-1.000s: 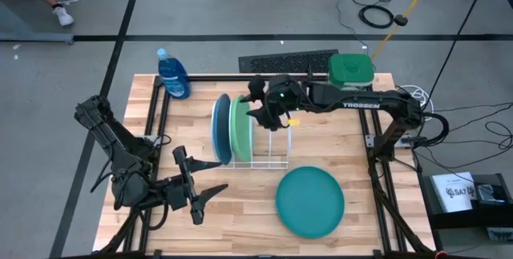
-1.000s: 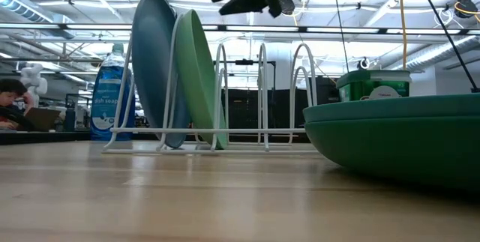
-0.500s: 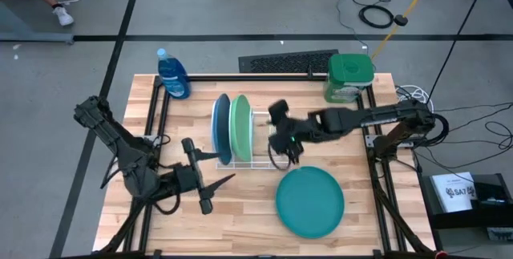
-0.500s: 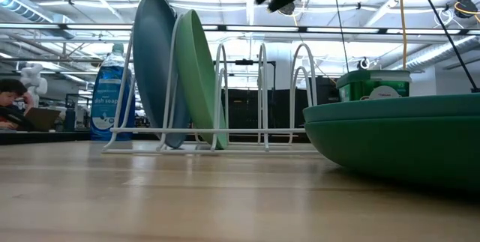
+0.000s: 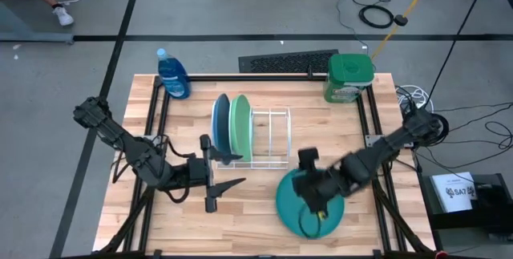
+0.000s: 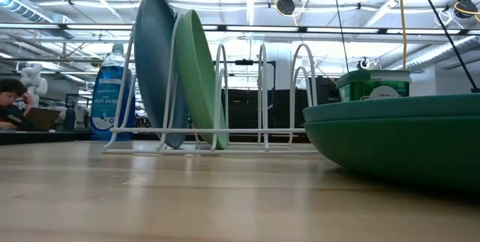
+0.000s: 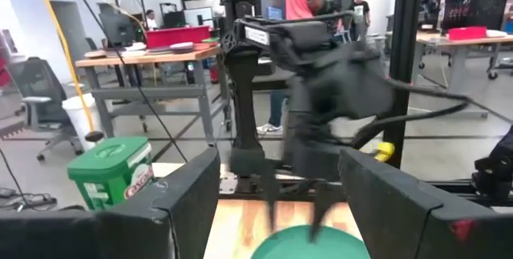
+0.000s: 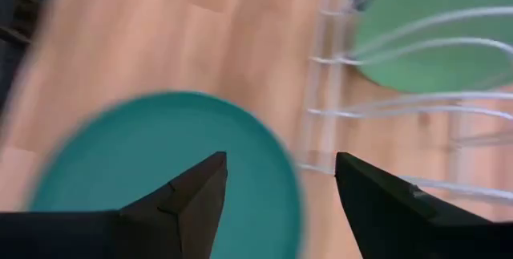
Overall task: Sort dishes
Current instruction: Put the light blue plate in the dish rack
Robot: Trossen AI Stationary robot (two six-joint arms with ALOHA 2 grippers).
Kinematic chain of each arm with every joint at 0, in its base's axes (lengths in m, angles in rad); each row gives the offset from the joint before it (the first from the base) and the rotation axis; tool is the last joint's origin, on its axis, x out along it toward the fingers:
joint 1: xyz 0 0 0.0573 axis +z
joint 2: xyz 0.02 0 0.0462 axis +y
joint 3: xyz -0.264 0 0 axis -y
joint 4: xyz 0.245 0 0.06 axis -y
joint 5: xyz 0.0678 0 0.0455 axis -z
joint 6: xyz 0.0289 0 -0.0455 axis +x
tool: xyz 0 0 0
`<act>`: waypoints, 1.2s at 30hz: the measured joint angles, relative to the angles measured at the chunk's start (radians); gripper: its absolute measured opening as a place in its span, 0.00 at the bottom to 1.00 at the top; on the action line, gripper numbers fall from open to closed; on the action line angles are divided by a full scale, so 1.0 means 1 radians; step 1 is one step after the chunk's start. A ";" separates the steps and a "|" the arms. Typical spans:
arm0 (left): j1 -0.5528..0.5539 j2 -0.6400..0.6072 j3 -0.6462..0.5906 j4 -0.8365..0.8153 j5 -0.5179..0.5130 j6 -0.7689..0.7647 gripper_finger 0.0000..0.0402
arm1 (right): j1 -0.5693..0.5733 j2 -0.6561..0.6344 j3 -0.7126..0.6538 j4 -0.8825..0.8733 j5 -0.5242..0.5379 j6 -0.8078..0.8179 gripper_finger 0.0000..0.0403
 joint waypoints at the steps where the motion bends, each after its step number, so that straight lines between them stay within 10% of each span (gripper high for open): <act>1: 0.000 0.000 0.000 0.002 0.000 0.000 0.63 | 0.024 0.007 0.000 0.013 -0.001 0.030 0.56; 13: -0.015 0.000 0.000 0.025 -0.014 0.006 0.63 | 0.076 0.239 0.000 0.048 -0.070 0.147 0.56; 26: -0.015 0.000 0.000 0.008 -0.091 0.006 0.63 | -0.085 0.331 0.000 0.165 -0.131 -0.282 0.56; 36: -0.009 0.000 0.000 0.013 -0.088 0.026 0.63 | -0.176 0.350 0.000 0.024 -0.133 -0.322 0.45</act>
